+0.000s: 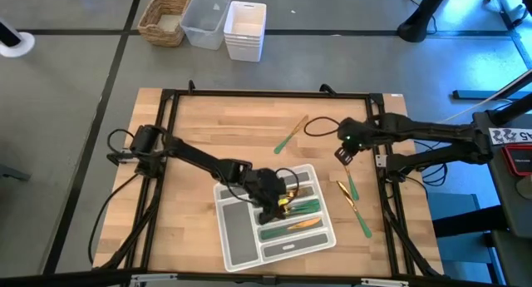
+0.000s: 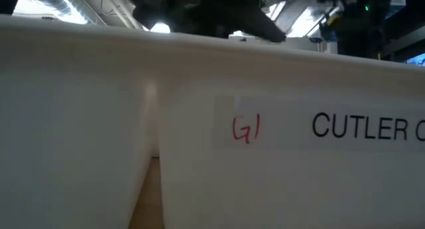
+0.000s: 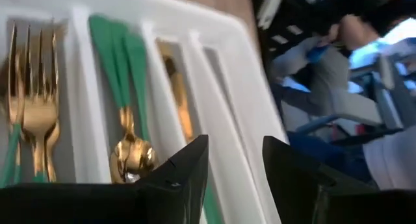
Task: Sort silverware
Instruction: Put the green knife into the white silverware tray
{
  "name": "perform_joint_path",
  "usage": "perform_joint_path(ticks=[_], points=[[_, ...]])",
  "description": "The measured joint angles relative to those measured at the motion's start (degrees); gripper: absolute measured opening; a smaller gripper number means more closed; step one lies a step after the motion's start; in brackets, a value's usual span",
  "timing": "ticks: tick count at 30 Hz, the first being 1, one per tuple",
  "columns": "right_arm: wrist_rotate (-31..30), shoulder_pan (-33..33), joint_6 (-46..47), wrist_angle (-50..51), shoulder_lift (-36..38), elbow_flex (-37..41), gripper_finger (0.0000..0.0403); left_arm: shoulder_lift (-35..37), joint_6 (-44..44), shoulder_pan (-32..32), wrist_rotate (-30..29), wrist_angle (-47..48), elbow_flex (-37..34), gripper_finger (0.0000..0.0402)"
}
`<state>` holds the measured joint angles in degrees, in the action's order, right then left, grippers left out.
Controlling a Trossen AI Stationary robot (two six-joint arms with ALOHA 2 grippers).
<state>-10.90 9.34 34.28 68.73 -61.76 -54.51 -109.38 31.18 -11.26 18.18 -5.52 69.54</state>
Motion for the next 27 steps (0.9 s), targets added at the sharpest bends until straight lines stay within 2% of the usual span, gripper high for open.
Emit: perform_joint_path(ticks=[5,10,14,19,23,27], points=[[1.51,0.0,6.36,-1.17,0.0,5.96,0.0099,1.68,-3.17,3.48,2.62,0.69,0.0,0.0137],[3.42,0.0,10.6,-1.6,0.0,10.09,0.0099,2.29,-4.77,7.33,2.84,1.46,0.0,0.0137],[6.0,0.0,11.95,-1.83,0.0,12.84,0.0099,2.29,-5.14,10.19,2.86,2.05,0.0,0.0137],[4.97,0.04,11.49,-5.2,0.0,14.43,0.0099,2.29,-5.75,14.61,2.9,1.93,0.0,0.0137],[1.88,0.04,3.53,-11.06,0.0,14.5,0.0099,2.19,-9.3,18.05,0.48,1.98,0.0,0.0136],[-5.82,0.04,-10.65,-20.63,0.0,14.5,0.0099,2.16,-15.6,20.38,-7.71,1.87,0.0,0.0136]])
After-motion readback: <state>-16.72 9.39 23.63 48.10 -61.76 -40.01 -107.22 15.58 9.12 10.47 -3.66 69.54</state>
